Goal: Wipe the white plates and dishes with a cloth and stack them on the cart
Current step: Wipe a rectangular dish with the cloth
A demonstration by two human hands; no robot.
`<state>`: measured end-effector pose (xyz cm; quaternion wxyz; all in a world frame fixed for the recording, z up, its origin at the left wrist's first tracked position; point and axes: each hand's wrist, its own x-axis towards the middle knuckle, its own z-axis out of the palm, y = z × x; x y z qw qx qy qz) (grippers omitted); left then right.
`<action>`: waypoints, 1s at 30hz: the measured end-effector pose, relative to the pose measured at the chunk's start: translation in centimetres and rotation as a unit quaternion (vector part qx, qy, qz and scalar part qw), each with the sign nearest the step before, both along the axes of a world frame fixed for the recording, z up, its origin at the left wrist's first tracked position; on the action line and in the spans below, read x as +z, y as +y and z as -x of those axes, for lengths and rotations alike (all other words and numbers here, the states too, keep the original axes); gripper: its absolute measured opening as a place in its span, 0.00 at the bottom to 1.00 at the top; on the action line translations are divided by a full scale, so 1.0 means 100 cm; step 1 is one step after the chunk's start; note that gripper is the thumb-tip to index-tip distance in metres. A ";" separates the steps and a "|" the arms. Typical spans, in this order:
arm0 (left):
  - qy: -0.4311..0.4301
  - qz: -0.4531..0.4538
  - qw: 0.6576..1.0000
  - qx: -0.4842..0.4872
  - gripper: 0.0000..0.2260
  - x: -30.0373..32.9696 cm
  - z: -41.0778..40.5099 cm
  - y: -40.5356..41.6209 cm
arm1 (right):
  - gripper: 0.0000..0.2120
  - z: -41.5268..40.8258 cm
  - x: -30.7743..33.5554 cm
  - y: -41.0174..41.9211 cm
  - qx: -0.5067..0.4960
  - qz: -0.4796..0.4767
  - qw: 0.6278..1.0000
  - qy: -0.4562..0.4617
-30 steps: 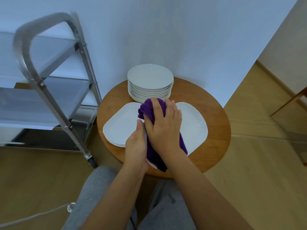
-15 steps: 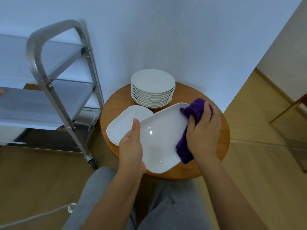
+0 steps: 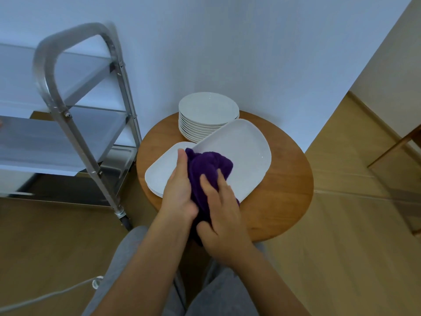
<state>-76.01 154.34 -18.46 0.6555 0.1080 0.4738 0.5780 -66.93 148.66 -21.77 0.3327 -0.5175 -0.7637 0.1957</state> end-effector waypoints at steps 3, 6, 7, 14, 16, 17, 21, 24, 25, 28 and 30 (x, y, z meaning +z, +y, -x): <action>-0.029 0.046 0.998 -0.013 0.17 0.008 0.004 0.000 | 0.35 -0.009 -0.001 0.006 -0.012 -0.133 0.987 -0.095; -0.058 0.019 0.997 -0.047 0.16 0.012 0.000 -0.008 | 0.26 -0.016 0.003 0.014 -0.061 -0.252 0.962 -0.091; -0.065 -0.010 0.996 -0.060 0.19 0.014 0.002 -0.009 | 0.22 -0.020 0.008 0.016 -0.053 -0.256 0.964 -0.056; 0.171 -0.067 0.981 -0.065 0.33 -0.002 0.032 -0.001 | 0.24 -0.050 0.044 0.023 -0.036 0.074 0.853 0.516; 0.107 -0.030 0.992 -0.060 0.39 -0.010 0.028 -0.003 | 0.22 -0.052 0.042 0.022 -0.005 0.099 0.815 0.571; 0.085 -0.013 0.995 -0.050 0.40 -0.013 0.028 -0.003 | 0.21 -0.052 0.040 0.020 0.001 0.106 0.806 0.582; -0.023 -0.033 0.992 -0.122 0.34 -0.026 0.038 -0.009 | 0.22 -0.060 0.031 0.016 0.017 0.128 0.756 0.641; -0.099 -0.099 0.972 -0.186 0.31 -0.033 0.044 -0.015 | 0.24 -0.070 0.029 0.016 0.000 0.132 0.742 0.658; -0.093 -0.111 0.971 -0.189 0.26 -0.033 0.045 -0.015 | 0.24 -0.075 0.028 0.018 -0.018 0.124 0.754 0.645; -0.039 -0.133 0.970 -0.199 0.16 -0.019 0.050 -0.010 | 0.24 -0.091 0.029 0.024 -0.075 0.076 0.817 0.567; 0.022 -0.156 0.962 -0.222 0.18 -0.005 0.058 -0.006 | 0.27 -0.102 0.036 0.029 -0.115 0.046 0.856 0.501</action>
